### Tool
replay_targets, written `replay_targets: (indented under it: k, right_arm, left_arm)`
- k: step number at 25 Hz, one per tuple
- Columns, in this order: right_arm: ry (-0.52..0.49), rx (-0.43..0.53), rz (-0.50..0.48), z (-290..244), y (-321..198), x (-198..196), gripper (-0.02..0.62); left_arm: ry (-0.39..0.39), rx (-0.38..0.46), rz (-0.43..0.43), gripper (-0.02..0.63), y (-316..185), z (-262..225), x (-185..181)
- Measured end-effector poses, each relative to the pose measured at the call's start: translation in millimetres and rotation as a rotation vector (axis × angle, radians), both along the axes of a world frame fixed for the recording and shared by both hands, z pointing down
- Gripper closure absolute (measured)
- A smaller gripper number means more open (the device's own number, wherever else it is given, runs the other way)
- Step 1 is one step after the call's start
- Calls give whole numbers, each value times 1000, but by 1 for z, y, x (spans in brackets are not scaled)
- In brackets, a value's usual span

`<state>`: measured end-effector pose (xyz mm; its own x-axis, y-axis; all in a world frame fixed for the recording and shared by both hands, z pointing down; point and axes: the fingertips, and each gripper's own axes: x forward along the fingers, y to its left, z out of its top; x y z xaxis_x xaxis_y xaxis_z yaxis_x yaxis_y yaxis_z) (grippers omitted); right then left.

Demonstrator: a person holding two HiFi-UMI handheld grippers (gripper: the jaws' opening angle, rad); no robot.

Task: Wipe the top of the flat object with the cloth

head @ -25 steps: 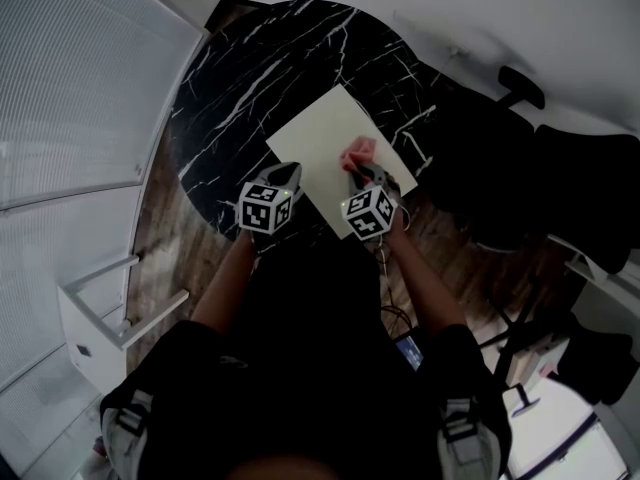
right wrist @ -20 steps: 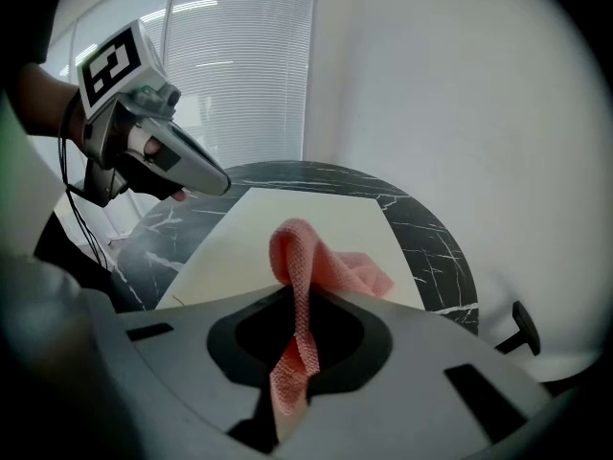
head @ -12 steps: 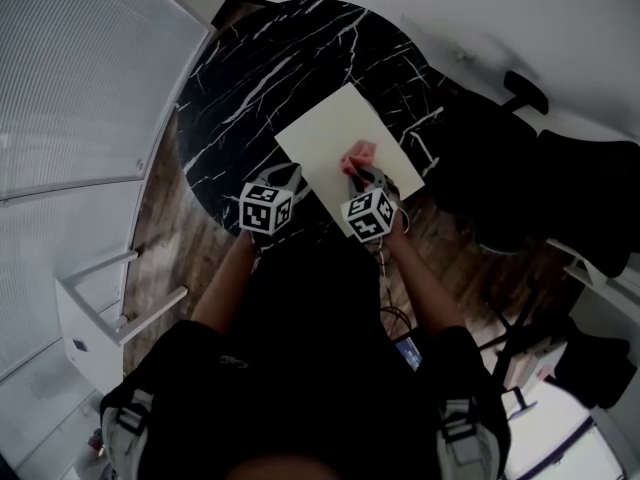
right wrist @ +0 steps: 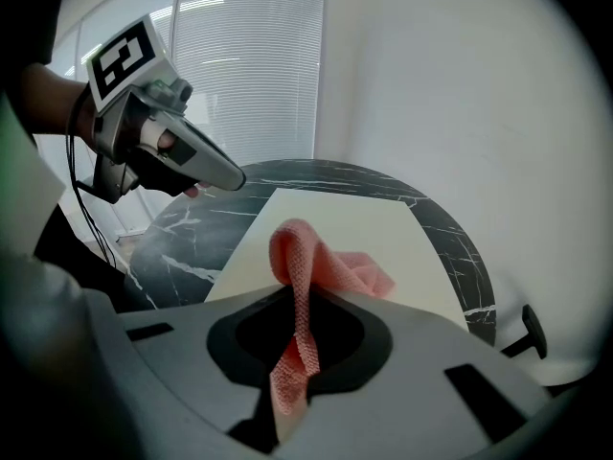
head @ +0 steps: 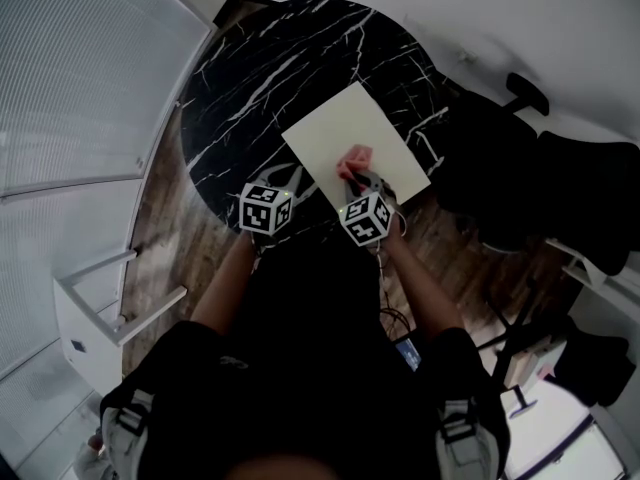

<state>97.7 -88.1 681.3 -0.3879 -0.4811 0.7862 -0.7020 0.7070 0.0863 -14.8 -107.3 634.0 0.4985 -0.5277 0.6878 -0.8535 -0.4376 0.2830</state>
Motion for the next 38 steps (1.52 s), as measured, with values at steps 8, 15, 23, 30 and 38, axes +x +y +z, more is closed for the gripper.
replay_targets:
  k: [8,15,23,30,38]
  right_arm:
    - [7,-9,-11,1,9,-15,578]
    - [1,-20,-21,2,19,-34,578]
    - [1,-20,-8,4,28,-53,578]
    - [5,-26,9,6,37,-75,578]
    - [34,37,110,-13,28,-85,578]
  left_arm:
    - [5,1,-21,606,8,1,-21]
    - [13,2,-20,606,15,1,-34]
    - [15,8,-8,606,19,0,-54]
    - [19,12,29,606,22,2,-70]
    - [64,72,72,606,7,-18,-73]
